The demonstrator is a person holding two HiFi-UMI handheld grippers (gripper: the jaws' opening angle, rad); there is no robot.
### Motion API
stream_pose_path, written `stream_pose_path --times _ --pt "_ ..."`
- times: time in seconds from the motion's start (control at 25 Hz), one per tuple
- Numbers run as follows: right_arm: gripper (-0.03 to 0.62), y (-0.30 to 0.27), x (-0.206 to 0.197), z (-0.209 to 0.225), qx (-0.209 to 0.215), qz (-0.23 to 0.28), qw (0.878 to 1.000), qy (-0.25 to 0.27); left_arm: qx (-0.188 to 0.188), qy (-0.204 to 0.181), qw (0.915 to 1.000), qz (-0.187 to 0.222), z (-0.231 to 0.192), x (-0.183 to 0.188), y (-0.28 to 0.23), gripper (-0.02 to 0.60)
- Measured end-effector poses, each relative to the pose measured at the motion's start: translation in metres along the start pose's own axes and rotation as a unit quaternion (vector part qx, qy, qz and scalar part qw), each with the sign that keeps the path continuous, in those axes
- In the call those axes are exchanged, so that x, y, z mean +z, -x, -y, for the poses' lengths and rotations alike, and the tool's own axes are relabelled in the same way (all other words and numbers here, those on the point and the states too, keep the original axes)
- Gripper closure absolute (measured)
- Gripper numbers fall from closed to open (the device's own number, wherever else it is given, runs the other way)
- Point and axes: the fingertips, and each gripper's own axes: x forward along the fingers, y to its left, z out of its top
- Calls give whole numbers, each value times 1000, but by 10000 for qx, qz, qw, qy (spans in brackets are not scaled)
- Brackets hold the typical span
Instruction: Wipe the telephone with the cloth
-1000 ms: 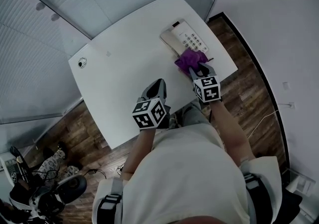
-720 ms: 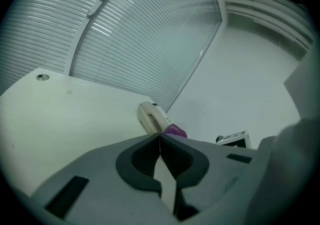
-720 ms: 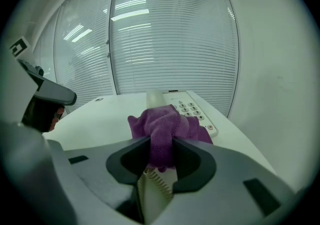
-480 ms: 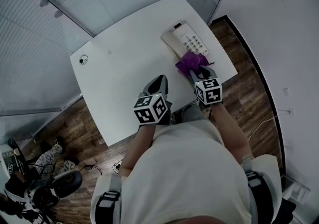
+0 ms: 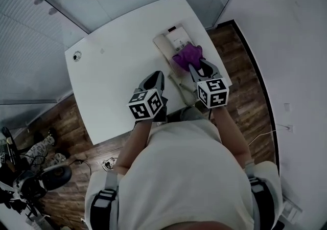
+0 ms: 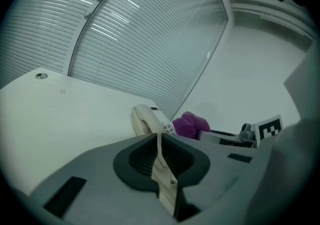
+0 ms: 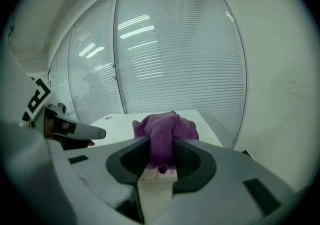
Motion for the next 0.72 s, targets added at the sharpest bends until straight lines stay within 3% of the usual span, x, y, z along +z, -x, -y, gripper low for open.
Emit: stream_pose_path --times 0.28,0.36,0.72 --pt "461 -5 25 28 417 183 9989 120 451 68 9989 90 11 0 -28 546" --pt "461 -8 25 35 506 160 9985 110 573 111 9983 67 13 -1 -36 445" --pt "461 -24 31 53 870 82 9960 168 1119 309 9931 147 18 2 -69 344"
